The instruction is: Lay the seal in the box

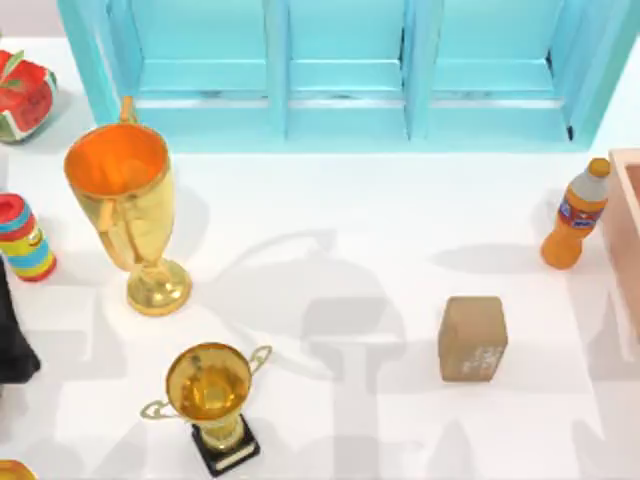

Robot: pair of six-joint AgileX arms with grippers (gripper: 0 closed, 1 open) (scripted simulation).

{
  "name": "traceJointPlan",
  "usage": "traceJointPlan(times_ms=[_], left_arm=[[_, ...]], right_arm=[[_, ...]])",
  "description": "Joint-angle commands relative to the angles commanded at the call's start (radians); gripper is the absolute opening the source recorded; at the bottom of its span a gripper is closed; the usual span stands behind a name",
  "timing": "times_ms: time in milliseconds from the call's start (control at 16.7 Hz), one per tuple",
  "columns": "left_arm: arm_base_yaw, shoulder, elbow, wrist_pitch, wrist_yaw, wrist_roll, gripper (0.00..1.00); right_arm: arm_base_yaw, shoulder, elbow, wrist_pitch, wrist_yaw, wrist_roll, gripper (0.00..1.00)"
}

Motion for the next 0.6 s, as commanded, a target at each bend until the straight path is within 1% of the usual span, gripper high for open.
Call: traceJointPlan(times_ms=[180, 300, 420, 600], left_arm=[[0.000, 0.000, 0.000, 0.000, 0.000, 0.000, 1.00], [0.000, 0.000, 0.000, 0.000, 0.000, 0.000, 1.00], [0.000, 0.000, 0.000, 0.000, 0.000, 0.000, 1.00], [0.000, 0.000, 0.000, 0.000, 0.000, 0.000, 1.00]], right_arm=[[0.009, 0.011, 0.011, -0.009, 0.000, 0.009, 1.00], [0.052, 0.065, 0.064, -0.053, -0.001, 0.051, 1.00], [0.120, 0.161, 0.159, -0.130, -0.002, 0.116, 1.00], [0.248, 0.384, 0.372, -0.291, -0.001, 0.236, 1.00]])
